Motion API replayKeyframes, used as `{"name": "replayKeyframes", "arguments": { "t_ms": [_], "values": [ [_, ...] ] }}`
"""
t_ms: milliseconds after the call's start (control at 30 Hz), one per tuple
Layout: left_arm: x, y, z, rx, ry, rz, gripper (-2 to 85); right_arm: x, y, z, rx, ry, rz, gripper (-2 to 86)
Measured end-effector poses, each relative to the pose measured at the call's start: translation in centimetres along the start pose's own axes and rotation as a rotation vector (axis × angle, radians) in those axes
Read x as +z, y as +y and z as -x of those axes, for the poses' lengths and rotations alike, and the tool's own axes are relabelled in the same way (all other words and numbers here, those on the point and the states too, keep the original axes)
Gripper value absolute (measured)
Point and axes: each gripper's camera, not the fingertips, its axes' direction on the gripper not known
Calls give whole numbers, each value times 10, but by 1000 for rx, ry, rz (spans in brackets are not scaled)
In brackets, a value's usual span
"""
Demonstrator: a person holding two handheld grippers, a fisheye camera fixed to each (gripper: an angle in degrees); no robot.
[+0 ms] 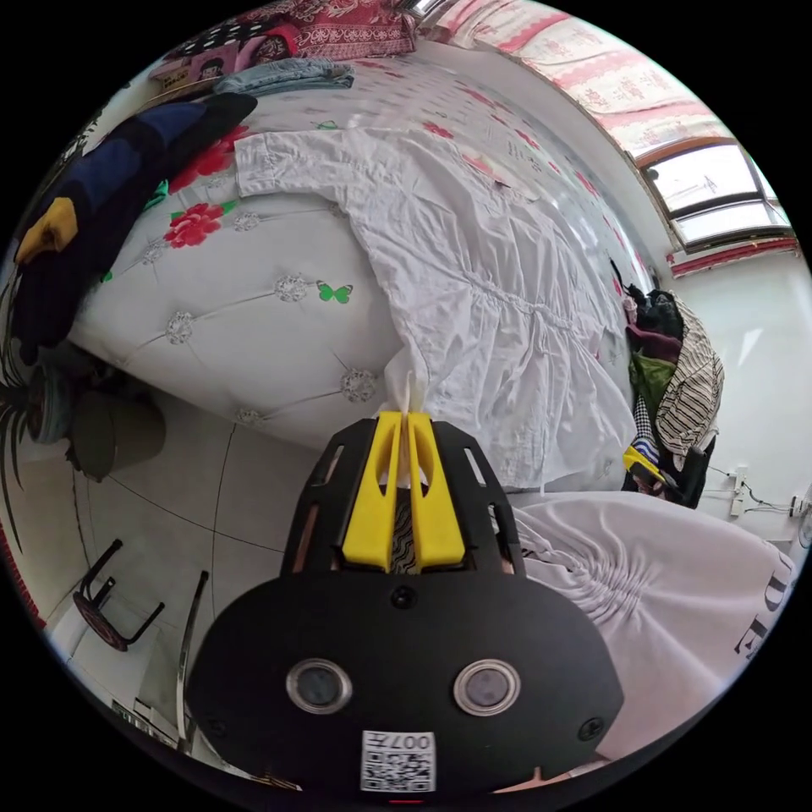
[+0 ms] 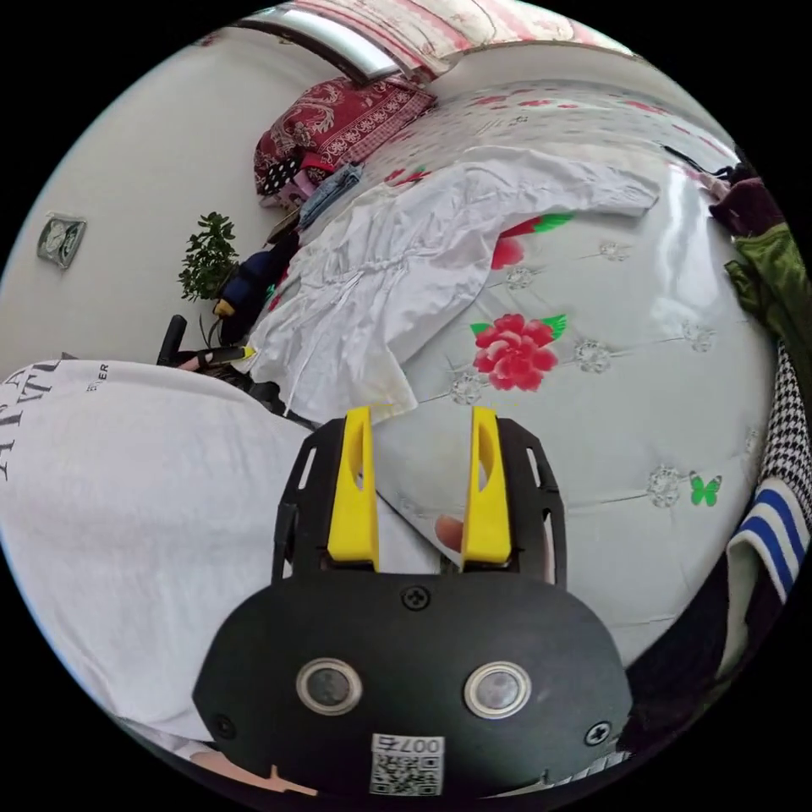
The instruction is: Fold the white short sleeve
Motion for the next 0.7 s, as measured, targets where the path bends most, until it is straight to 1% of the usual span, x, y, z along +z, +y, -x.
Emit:
{"name": "replayKeyframes", "arguments": {
  "t_ms": [100, 133, 167, 200, 233, 267, 333, 367, 433, 467, 500, 533, 567, 633, 700],
  "values": [
    [-10, -12, 11, -7, 9, -6, -9, 11, -19, -7, 3, -60, 25, 83],
    [-15, -17, 16, -3, 13, 0, -9, 5, -30, -13, 6, -77, 36, 63],
    [-18, -20, 19, 0, 21, 4, -9, -15, -38, -16, 0, -71, -2, 41],
    [-28, -23, 22, 13, 41, -2, -9, -49, -43, -14, -23, -56, -90, 18],
    [-40, -23, 25, 34, 74, -31, -9, -69, -44, -12, -36, -47, -136, 14],
    [-45, -22, 26, 43, 94, -51, -9, -108, -43, -7, -68, -28, -224, 6],
    [-50, -12, 34, 37, 206, -110, -9, -152, -33, -2, -120, -8, -313, 1],
    [-46, -9, 38, 15, 220, -114, -9, -165, -27, -4, -117, 19, -321, 0],
    [-6, 6, 51, -60, 271, -6, -9, -151, -18, -20, -84, 51, -219, -1],
    [5, 11, 52, -73, 265, 23, -9, -125, -12, -40, -4, 50, -93, -2],
    [22, 22, 53, -91, 252, 62, -9, -111, -8, -51, 41, 34, -29, -2],
    [31, 33, 53, -106, 262, 75, -8, -84, 2, -67, 108, -19, 81, -2],
    [33, 38, 53, -110, 275, 73, -8, -67, 13, -74, 147, -36, 131, -2],
    [30, 54, 51, -82, 331, 36, -4, -61, 25, -75, 172, -23, 106, -2],
    [24, 60, 50, -47, 317, 25, 6, -64, 29, -79, 188, -46, 67, 0]
  ]
}}
